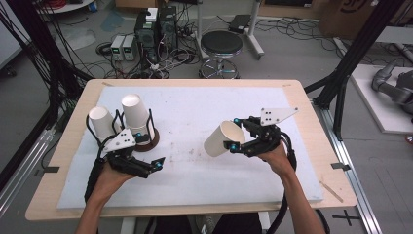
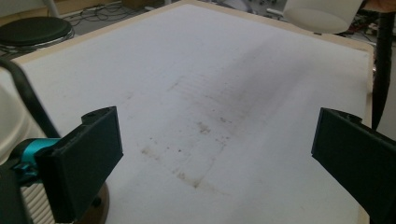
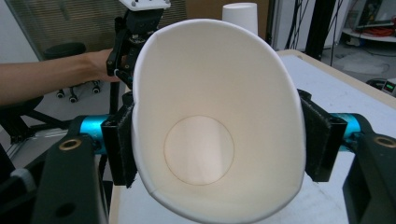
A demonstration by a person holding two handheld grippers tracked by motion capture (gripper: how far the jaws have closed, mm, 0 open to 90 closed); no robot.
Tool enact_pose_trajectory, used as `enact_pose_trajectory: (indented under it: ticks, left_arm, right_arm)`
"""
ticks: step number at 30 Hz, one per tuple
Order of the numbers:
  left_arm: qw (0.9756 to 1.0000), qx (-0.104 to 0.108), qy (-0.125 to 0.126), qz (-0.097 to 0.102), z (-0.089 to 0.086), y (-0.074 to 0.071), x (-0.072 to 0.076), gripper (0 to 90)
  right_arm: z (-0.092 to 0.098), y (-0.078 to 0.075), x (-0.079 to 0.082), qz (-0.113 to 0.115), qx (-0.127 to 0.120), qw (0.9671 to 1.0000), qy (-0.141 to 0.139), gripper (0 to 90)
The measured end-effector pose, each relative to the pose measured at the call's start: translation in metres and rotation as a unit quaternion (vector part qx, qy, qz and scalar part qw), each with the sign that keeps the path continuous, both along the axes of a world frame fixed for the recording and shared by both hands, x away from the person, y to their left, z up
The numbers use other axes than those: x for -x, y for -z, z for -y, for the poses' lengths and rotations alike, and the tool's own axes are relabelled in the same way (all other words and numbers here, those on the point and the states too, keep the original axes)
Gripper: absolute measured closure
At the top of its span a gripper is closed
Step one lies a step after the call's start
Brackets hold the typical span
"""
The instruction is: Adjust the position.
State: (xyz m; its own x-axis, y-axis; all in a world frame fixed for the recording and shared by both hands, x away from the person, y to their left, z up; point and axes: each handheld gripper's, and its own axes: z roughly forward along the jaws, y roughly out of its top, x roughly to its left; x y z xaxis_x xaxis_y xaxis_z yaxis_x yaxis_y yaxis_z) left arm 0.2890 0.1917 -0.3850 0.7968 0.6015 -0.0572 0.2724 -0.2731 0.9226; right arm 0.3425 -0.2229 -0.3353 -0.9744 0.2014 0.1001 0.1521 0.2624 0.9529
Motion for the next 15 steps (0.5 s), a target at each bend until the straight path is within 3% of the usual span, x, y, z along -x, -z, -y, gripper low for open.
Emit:
enact_pose_trajectory:
  ticks: [15]
  left_arm:
    - [0.9993,0.003,-0.038,-0.004,-0.02,0.023,0.013,1.7]
  right_arm:
    - [0.029,0.005,0.003,-0.003,0.031,0.9987,0.04,28.6]
